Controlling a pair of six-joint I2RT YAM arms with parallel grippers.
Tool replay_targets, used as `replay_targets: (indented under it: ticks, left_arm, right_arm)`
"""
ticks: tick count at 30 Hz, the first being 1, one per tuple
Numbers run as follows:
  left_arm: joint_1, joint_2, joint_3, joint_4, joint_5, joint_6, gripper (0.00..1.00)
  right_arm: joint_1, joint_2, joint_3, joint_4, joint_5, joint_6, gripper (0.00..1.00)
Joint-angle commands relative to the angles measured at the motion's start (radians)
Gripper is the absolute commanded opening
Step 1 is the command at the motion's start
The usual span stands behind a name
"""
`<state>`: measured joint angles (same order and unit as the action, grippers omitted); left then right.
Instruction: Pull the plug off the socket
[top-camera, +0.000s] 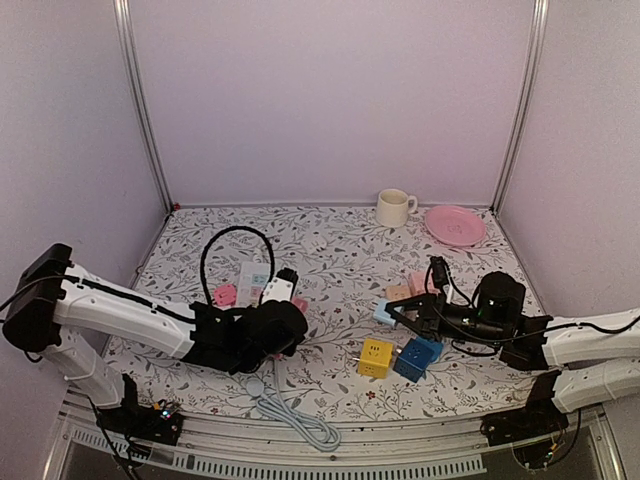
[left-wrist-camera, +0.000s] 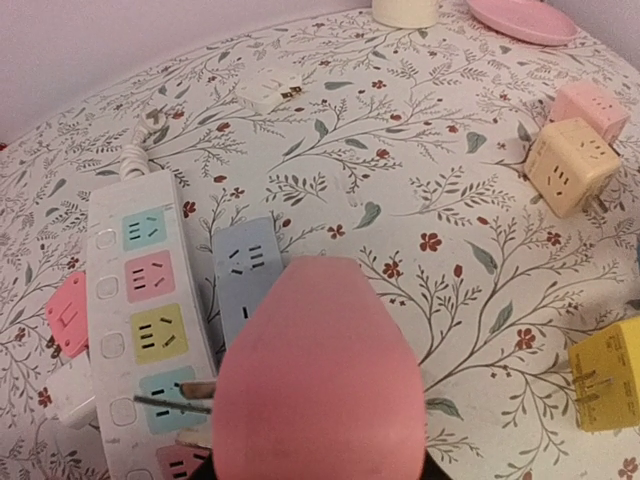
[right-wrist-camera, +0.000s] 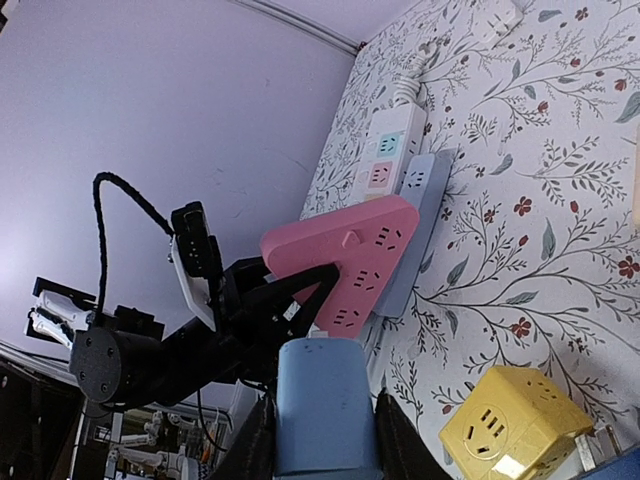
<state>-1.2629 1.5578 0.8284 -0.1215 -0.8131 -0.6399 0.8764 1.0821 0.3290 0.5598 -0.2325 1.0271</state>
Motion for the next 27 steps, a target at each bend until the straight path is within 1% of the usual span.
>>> replay_targets:
  ticks: [1,5,10,15,19,23,27]
  left_arm:
    - [0.003,0.002,0.029,0.029,0.014,0.002,0.00]
    - [0.021,0.010,0.024,0.112,0.128,0.011,0.00]
    - [0.061,0.069,0.056,0.155,0.270,-0.010,0.00]
    - [0.098,0.134,0.094,0.166,0.373,-0.044,0.00]
    - [0.124,0.159,0.098,0.184,0.441,-0.067,0.00]
    - [0.148,0.179,0.097,0.210,0.500,-0.076,0.00]
    - [0.163,0.211,0.111,0.218,0.553,-0.081,0.00]
  right_arm:
    - [-0.041,-0.054,-0.036,-0.017,0.027,-0.024,0.04]
    - [-0.091,-0.110,-0.069,-0.057,0.033,-0.030,0.04]
    - [-0.156,-0.190,-0.099,-0.179,0.082,-0.054,0.04]
    - [-0.205,-0.282,-0.099,-0.379,0.226,-0.105,0.05]
    - [-0.217,-0.343,-0.086,-0.528,0.356,-0.138,0.07]
    - [-0.223,-0.347,-0.090,-0.578,0.422,-0.155,0.09]
    - [-0.228,-0.297,-0.096,-0.582,0.448,-0.156,0.09]
